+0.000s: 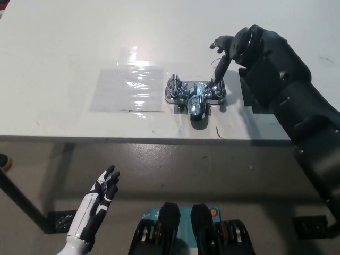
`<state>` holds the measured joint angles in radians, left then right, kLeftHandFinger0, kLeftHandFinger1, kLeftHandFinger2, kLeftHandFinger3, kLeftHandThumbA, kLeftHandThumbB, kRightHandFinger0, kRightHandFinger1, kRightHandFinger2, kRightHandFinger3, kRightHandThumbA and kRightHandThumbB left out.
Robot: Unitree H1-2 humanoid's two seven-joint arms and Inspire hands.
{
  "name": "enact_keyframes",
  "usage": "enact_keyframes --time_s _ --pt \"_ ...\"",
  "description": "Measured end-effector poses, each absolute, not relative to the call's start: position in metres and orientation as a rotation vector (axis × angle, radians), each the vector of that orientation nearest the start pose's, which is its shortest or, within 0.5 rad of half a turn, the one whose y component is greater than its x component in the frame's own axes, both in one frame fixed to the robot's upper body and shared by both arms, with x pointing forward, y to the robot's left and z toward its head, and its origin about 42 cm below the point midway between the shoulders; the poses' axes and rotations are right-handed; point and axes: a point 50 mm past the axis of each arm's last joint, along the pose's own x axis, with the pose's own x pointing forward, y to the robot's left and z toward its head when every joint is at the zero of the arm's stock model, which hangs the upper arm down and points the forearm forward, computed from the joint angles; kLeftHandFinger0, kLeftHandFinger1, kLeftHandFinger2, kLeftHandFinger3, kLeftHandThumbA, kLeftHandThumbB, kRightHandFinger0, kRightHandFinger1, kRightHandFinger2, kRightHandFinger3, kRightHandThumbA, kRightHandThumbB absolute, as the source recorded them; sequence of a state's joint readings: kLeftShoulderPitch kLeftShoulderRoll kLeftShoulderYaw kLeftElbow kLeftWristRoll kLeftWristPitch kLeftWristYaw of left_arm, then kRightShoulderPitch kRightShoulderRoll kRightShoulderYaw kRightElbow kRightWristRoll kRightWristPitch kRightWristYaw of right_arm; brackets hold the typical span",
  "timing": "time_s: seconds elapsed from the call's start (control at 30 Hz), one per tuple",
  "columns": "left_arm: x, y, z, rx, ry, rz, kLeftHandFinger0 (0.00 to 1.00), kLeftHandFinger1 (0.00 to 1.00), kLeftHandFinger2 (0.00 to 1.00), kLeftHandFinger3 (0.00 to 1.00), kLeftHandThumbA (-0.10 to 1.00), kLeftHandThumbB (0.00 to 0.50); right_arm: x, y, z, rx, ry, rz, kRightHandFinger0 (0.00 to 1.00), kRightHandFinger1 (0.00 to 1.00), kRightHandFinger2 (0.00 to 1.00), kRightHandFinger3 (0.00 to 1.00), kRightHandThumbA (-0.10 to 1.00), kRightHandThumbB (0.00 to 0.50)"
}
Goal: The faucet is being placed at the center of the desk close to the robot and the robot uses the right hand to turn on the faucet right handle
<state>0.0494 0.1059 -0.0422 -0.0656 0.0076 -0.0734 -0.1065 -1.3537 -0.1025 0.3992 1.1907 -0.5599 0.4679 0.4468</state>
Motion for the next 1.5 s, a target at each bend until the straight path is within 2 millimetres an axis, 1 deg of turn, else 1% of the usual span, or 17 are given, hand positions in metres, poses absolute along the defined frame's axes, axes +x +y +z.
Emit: enact_keyframes --time_s 0.2,0.27,0.43,0.53,0.63,0.7,0.77,0.83,0.97,1.07,1.13,1.17,1.23,1.27,1.37,1.43,1.5 --pt "0.268 0.229 0.106 0.115 -0.085 -0.146 1.0 1.0 1.0 1.0 0.88 0.144 0.585 -0.112 0.336 -1.117 0.442 0.369 1.0 1.0 1.0 1.0 0.85 0.325" --pt "0.268 0.229 0.106 0.115 -0.087 -0.147 1.0 1.0 1.0 1.0 0.89 0.145 0.585 -0.112 0.335 -1.116 0.444 0.37 1.0 1.0 1.0 1.0 0.88 0.337" --pt "0.268 0.229 0.106 0.115 -0.087 -0.147 1.0 1.0 1.0 1.0 0.89 0.147 0.585 -0.112 0.333 -1.102 0.45 0.37 1.0 1.0 1.0 1.0 0.68 0.353" --pt "0.269 0.229 0.106 0.115 -0.088 -0.147 1.0 1.0 1.0 1.0 0.88 0.136 0.585 -0.111 0.332 -1.061 0.452 0.372 1.0 1.0 1.0 1.0 0.67 0.363" --pt "0.269 0.229 0.106 0.114 -0.089 -0.147 1.0 1.0 1.0 1.0 0.87 0.136 0.584 -0.109 0.331 -1.053 0.448 0.368 1.0 1.0 1.0 1.0 0.71 0.375" --pt "0.269 0.229 0.107 0.113 -0.089 -0.147 1.0 1.0 1.0 1.0 0.88 0.139 0.584 -0.108 0.33 -1.058 0.446 0.366 1.0 1.0 1.0 1.0 0.81 0.363" --pt "0.269 0.229 0.107 0.113 -0.09 -0.147 1.0 1.0 1.0 1.0 0.88 0.142 0.584 -0.108 0.33 -1.081 0.447 0.364 1.0 1.0 1.0 1.0 0.83 0.305" --pt "0.269 0.229 0.107 0.113 -0.091 -0.147 1.0 1.0 1.0 1.0 0.89 0.143 0.584 -0.108 0.329 -1.098 0.451 0.368 1.0 1.0 1.0 1.0 0.88 0.281" --pt "0.27 0.229 0.107 0.113 -0.093 -0.148 1.0 1.0 1.0 1.0 0.88 0.141 0.583 -0.107 0.325 -1.146 0.47 0.383 1.0 1.0 1.0 1.0 0.9 0.279" --pt "0.27 0.229 0.107 0.113 -0.093 -0.148 1.0 1.0 1.0 1.0 0.89 0.137 0.582 -0.109 0.32 -1.184 0.5 0.396 1.0 1.0 1.0 1.0 0.92 0.294" --pt "0.27 0.229 0.107 0.113 -0.093 -0.148 1.0 1.0 1.0 1.0 0.89 0.14 0.582 -0.11 0.318 -1.208 0.514 0.401 1.0 1.0 1.0 1.0 0.86 0.368" --pt "0.27 0.229 0.107 0.113 -0.093 -0.148 1.0 1.0 1.0 1.0 0.89 0.136 0.582 -0.11 0.317 -1.225 0.52 0.402 1.0 1.0 1.0 1.0 0.82 0.381" --pt "0.27 0.229 0.107 0.113 -0.093 -0.148 1.0 1.0 1.0 1.0 0.9 0.142 0.582 -0.112 0.317 -1.246 0.522 0.395 1.0 1.0 1.0 1.0 0.88 0.368" --pt "0.27 0.229 0.106 0.113 -0.092 -0.148 1.0 1.0 1.0 1.0 0.9 0.145 0.582 -0.114 0.317 -1.256 0.526 0.394 1.0 1.0 1.0 1.0 0.84 0.386" --pt "0.27 0.229 0.106 0.113 -0.092 -0.148 1.0 1.0 1.0 1.0 0.9 0.146 0.583 -0.118 0.317 -1.281 0.534 0.388 1.0 1.0 1.0 1.0 0.88 0.418" --pt "0.27 0.229 0.106 0.113 -0.092 -0.148 1.0 1.0 1.0 1.0 0.89 0.139 0.583 -0.121 0.317 -1.331 0.535 0.383 1.0 1.0 1.0 1.0 0.74 0.428" --pt "0.271 0.229 0.107 0.113 -0.093 -0.148 1.0 1.0 1.0 1.0 0.88 0.132 0.584 -0.123 0.317 -1.36 0.534 0.379 1.0 1.0 1.0 1.0 0.69 0.434"
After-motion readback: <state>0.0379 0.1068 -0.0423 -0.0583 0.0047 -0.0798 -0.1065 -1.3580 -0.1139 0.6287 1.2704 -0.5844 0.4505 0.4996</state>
